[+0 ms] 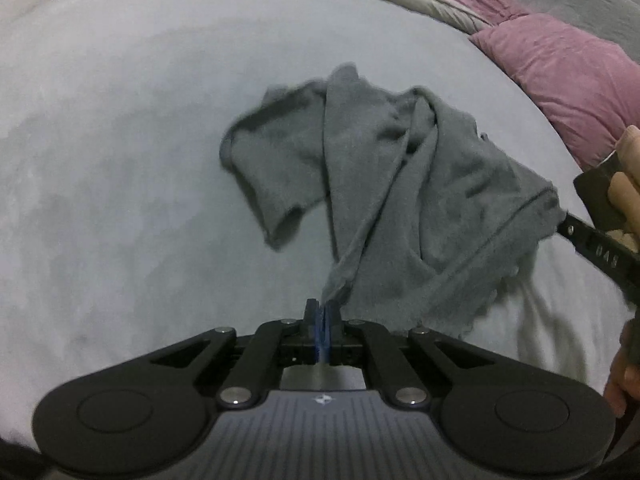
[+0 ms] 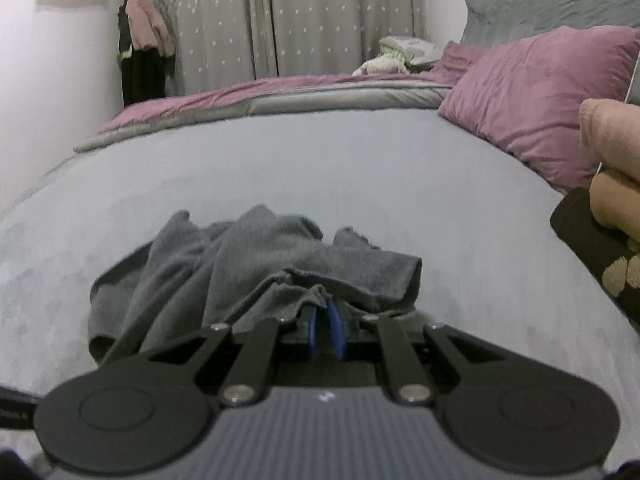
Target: Fold clothes
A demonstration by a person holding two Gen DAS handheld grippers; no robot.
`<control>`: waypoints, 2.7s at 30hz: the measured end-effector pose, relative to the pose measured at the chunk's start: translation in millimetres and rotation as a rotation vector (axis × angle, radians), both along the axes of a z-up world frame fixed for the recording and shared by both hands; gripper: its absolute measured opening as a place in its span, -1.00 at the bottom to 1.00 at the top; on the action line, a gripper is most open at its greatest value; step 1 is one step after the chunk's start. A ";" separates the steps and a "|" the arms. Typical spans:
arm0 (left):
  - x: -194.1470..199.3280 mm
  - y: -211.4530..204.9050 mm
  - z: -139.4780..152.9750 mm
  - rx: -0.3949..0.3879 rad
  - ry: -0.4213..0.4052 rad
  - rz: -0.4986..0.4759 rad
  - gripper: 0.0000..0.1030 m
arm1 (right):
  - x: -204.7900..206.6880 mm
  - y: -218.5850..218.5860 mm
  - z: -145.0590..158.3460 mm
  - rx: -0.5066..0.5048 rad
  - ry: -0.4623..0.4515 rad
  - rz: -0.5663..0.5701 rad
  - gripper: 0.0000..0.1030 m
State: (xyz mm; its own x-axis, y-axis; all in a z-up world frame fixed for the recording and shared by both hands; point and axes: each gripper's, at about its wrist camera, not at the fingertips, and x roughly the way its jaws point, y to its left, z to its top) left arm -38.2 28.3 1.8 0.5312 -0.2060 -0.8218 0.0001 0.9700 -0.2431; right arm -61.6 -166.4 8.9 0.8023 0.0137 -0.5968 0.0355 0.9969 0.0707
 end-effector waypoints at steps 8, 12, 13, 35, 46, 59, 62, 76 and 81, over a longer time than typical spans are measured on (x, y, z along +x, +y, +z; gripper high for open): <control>26.6 -6.3 18.5 -0.006 -0.085 -0.029 -0.59 | 1.2 -5.3 -5.4 0.015 0.027 0.003 -0.82; 46.2 -15.8 16.8 -0.010 -0.091 -0.033 -0.54 | 2.2 -7.2 -5.9 0.020 0.033 0.004 -0.81; 50.9 -18.1 16.1 -0.010 -0.092 -0.032 -0.54 | 2.5 -7.3 -5.8 0.020 0.034 0.005 -0.81; 109.9 -41.6 1.6 -0.014 -0.101 -0.003 -0.58 | 12.5 -8.0 -9.8 0.020 0.059 0.015 -0.80; 98.7 -16.2 20.2 -0.022 -0.195 0.095 -0.96 | 18.1 -3.6 -5.8 0.025 0.045 0.019 -0.80; 79.7 62.0 55.3 -0.074 -0.332 0.365 -0.97 | 11.0 5.9 32.3 0.027 -0.131 0.003 -0.86; 83.4 80.1 56.4 -0.112 -0.343 0.416 -0.97 | 9.7 14.2 49.8 -0.006 -0.193 0.013 -0.88; 112.8 130.0 63.5 -0.227 -0.417 0.559 -0.98 | 85.3 29.3 86.0 -0.074 -0.273 0.000 -0.89; 137.2 136.3 67.3 -0.222 -0.441 0.569 -0.98 | 126.4 32.6 100.9 -0.118 -0.314 -0.010 -0.89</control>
